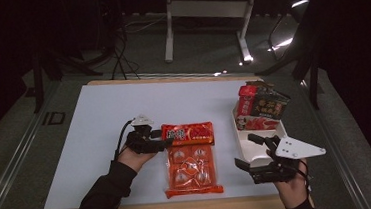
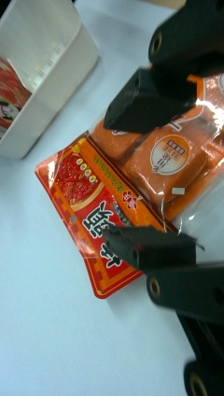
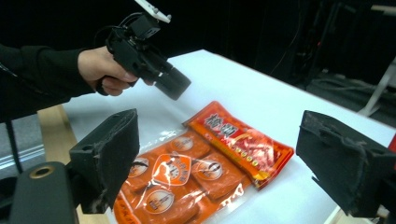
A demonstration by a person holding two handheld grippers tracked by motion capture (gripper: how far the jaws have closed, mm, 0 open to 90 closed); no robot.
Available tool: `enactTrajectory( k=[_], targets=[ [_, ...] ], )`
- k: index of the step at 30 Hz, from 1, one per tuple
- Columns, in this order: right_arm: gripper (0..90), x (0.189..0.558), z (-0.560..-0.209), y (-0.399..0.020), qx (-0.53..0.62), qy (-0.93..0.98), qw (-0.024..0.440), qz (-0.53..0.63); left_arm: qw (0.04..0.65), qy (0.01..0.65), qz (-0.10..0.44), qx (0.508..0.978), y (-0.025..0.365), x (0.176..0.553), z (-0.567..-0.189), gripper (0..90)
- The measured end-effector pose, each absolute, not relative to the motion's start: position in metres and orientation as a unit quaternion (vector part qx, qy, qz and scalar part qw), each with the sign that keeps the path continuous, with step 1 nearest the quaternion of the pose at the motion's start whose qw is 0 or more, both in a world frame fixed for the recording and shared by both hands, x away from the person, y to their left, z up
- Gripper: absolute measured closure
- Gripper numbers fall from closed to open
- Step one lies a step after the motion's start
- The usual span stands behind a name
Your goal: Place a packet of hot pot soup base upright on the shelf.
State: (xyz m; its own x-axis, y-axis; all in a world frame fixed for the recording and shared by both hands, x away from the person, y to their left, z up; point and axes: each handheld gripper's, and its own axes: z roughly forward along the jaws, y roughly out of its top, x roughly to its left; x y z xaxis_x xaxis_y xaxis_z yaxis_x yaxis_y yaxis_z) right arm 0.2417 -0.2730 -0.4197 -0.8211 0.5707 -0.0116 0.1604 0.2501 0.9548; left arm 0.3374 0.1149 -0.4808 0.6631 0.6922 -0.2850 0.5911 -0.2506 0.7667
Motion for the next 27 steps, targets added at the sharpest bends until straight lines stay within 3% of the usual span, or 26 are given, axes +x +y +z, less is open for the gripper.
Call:
enactTrajectory(
  k=[16,27],
  targets=[
    [11.1,0.235,-0.418,-0.268,0.231,0.771,0.186,0.563,0.464,0.435,0.074,0.768,0.135,0.335,-0.495,22.4],
    [10.7,0.237,-0.422,-0.264,0.244,0.777,0.191,0.548,0.458,0.434,0.084,0.771,0.142,0.343,-0.521,22.3]
  ],
)
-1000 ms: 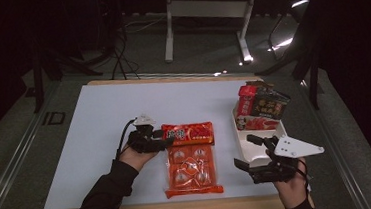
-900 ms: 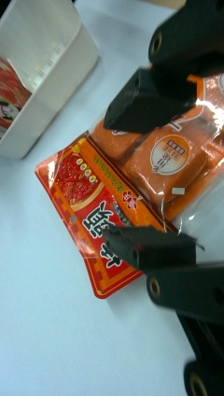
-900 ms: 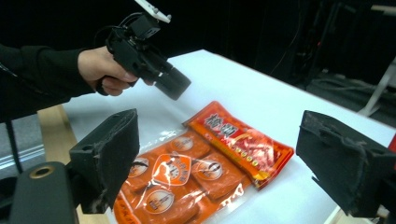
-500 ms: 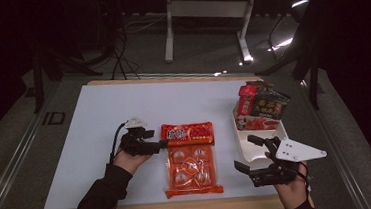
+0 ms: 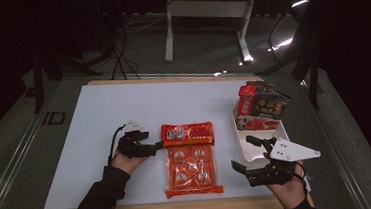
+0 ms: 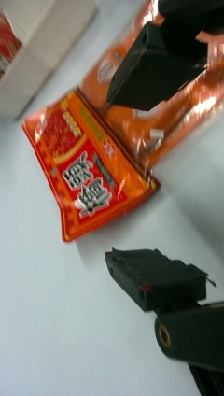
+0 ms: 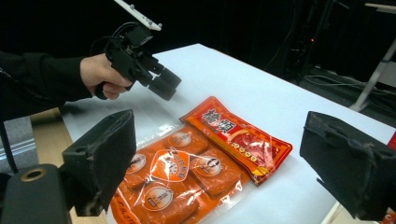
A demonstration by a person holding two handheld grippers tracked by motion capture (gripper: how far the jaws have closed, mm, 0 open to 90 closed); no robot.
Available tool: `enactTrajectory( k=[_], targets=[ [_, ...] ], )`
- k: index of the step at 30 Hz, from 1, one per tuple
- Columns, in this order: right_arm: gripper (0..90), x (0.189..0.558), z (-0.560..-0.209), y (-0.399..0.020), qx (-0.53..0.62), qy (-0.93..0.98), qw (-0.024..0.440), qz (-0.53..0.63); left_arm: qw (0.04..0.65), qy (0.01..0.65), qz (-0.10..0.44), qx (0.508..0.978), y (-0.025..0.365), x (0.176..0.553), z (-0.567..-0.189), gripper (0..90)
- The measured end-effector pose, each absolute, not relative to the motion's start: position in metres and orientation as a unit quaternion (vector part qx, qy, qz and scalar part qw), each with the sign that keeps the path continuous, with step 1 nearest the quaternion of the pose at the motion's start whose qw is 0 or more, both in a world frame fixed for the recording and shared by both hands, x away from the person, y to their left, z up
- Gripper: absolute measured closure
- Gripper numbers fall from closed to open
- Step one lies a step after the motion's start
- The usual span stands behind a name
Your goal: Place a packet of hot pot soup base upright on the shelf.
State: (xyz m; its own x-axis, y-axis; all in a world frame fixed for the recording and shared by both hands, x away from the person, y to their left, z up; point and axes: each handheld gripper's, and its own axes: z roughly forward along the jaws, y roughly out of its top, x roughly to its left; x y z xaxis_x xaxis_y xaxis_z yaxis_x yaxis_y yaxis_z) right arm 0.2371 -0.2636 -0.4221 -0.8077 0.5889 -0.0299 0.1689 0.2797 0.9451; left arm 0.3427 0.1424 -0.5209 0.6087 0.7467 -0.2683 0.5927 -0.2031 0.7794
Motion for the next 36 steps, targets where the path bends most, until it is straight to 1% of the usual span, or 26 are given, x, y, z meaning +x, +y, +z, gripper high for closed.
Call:
enactTrajectory(
  k=[4,7,14,15,17,18,21,25,29,31,34,36],
  targets=[
    [10.9,0.237,-0.422,-0.263,0.245,0.779,0.187,0.546,0.455,0.436,0.082,0.772,0.143,0.349,-0.530,22.7],
    [11.2,0.238,-0.423,-0.263,0.247,0.779,0.183,0.546,0.454,0.438,0.070,0.773,0.143,0.354,-0.536,23.0],
    [11.2,0.239,-0.424,-0.263,0.250,0.780,0.178,0.545,0.437,0.435,0.046,0.786,0.136,0.369,-0.544,33.5],
    [12.5,0.239,-0.424,-0.263,0.250,0.780,0.178,0.545,0.435,0.433,0.041,0.788,0.134,0.371,-0.544,35.9],
    [13.2,0.239,-0.424,-0.264,0.254,0.778,0.176,0.547,0.434,0.432,0.033,0.790,0.131,0.375,-0.545,37.0],
    [13.2,0.240,-0.425,-0.264,0.255,0.776,0.174,0.549,0.432,0.430,0.033,0.792,0.130,0.376,-0.546,39.9],
    [13.2,0.240,-0.425,-0.265,0.256,0.776,0.174,0.549,0.424,0.430,0.033,0.796,0.124,0.381,-0.548,40.7],
    [13.2,0.239,-0.424,-0.264,0.254,0.777,0.177,0.548,0.420,0.429,0.031,0.799,0.119,0.385,-0.550,44.0],
    [13.2,0.239,-0.425,-0.265,0.254,0.777,0.175,0.549,0.421,0.428,0.024,0.799,0.115,0.386,-0.550,51.2],
    [13.2,0.240,-0.425,-0.264,0.254,0.778,0.175,0.547,0.423,0.428,0.014,0.799,0.113,0.387,-0.551,52.8],
    [13.3,0.239,-0.425,-0.264,0.253,0.779,0.174,0.547,0.421,0.423,0.012,0.802,0.110,0.388,-0.550,56.9],
    [13.3,0.239,-0.425,-0.264,0.252,0.779,0.173,0.547,0.421,0.421,0.013,0.803,0.108,0.388,-0.551,61.1]
  ],
)
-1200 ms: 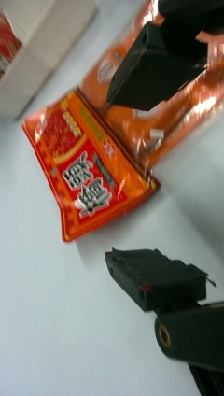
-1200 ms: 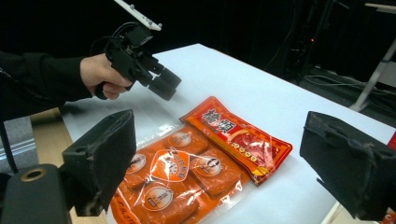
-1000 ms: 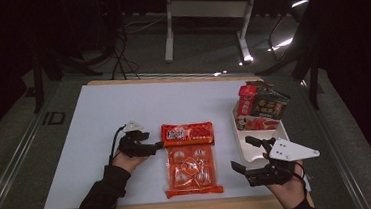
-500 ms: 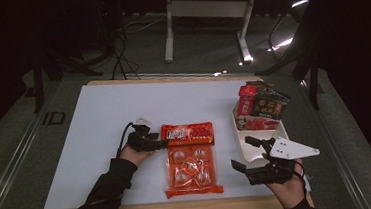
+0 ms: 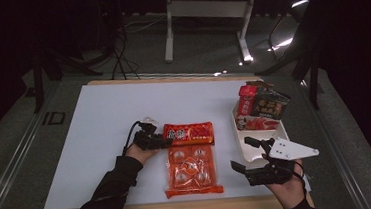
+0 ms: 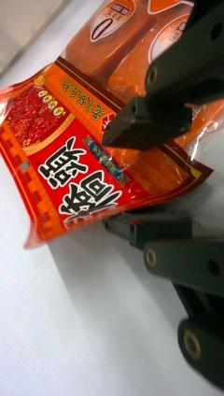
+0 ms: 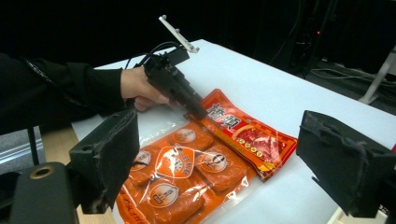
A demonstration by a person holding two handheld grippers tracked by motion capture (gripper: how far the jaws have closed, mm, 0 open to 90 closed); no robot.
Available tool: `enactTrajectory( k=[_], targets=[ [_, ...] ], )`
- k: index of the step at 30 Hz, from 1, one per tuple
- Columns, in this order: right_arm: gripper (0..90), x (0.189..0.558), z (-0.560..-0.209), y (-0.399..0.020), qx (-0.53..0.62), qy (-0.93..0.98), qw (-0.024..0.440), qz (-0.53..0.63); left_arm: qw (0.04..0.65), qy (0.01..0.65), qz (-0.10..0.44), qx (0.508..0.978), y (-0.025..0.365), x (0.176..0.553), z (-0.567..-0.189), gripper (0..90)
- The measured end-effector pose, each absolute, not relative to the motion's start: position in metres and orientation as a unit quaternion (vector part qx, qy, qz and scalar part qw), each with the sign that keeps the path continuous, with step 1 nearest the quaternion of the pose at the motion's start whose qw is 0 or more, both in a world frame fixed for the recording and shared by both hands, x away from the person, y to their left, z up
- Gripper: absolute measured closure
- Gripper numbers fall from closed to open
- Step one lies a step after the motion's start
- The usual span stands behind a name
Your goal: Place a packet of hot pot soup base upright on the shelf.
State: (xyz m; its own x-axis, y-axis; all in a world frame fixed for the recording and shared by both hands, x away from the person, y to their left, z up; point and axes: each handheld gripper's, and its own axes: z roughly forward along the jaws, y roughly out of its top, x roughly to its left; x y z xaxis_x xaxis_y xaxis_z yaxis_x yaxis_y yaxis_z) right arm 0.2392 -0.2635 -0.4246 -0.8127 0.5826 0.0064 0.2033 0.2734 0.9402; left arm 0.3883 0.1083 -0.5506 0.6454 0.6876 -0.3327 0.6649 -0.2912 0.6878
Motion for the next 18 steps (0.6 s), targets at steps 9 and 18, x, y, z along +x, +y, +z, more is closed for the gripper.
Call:
enactTrajectory(
  k=[9,18],
  targets=[
    [13.3,0.241,-0.426,-0.264,0.255,0.779,0.171,0.546,0.419,0.421,0.003,0.805,0.102,0.391,-0.551,72.0],
    [13.3,0.241,-0.427,-0.264,0.255,0.780,0.170,0.545,0.410,0.421,0.005,0.809,0.096,0.387,-0.548,86.5]
  ],
)
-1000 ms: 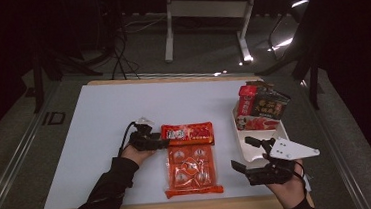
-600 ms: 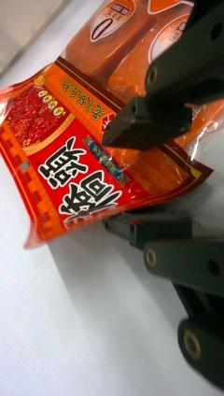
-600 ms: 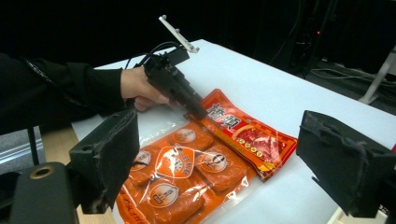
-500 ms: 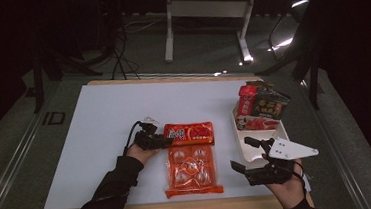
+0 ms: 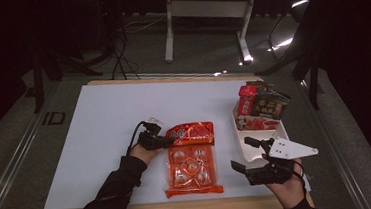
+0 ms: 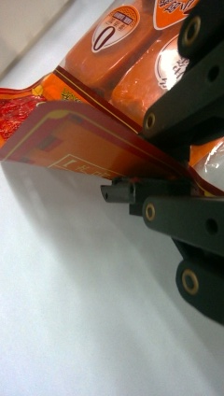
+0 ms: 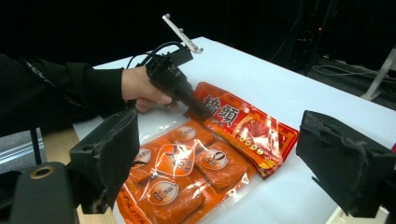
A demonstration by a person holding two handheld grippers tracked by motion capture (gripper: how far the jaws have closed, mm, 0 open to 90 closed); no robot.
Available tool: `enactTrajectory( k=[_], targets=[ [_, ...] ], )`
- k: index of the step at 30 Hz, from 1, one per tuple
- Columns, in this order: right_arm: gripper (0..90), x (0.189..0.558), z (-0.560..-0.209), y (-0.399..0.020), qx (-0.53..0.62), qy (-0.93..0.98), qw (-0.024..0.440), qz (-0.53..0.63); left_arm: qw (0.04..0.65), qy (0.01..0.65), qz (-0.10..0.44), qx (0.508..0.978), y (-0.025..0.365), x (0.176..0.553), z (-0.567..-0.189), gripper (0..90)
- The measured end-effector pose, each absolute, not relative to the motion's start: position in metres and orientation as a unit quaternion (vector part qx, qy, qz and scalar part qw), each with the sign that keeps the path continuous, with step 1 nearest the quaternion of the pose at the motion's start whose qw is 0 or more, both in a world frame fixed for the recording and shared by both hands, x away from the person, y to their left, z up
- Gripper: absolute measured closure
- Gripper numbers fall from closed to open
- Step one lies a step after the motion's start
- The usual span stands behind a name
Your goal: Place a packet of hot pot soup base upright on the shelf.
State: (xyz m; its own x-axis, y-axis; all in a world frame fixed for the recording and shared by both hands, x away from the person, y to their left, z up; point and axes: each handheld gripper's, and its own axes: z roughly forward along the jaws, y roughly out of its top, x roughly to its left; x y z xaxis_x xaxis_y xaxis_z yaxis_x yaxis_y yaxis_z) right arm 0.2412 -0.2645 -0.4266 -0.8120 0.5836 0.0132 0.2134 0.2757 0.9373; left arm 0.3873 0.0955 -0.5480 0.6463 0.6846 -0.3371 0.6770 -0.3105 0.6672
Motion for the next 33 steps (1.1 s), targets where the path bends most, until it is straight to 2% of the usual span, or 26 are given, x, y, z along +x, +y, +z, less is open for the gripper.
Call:
enactTrajectory(
  k=[1,10,33],
  targets=[
    [13.3,0.241,-0.427,-0.264,0.255,0.781,0.169,0.545,0.408,0.420,0.010,0.810,0.094,0.386,-0.547,88.7],
    [13.3,0.241,-0.426,-0.266,0.259,0.779,0.170,0.545,0.409,0.405,0.055,0.816,0.091,0.378,-0.538,89.4],
    [10.7,0.242,-0.424,-0.269,0.261,0.773,0.177,0.551,0.451,0.381,0.065,0.805,0.094,0.357,-0.485,89.5]
  ],
)
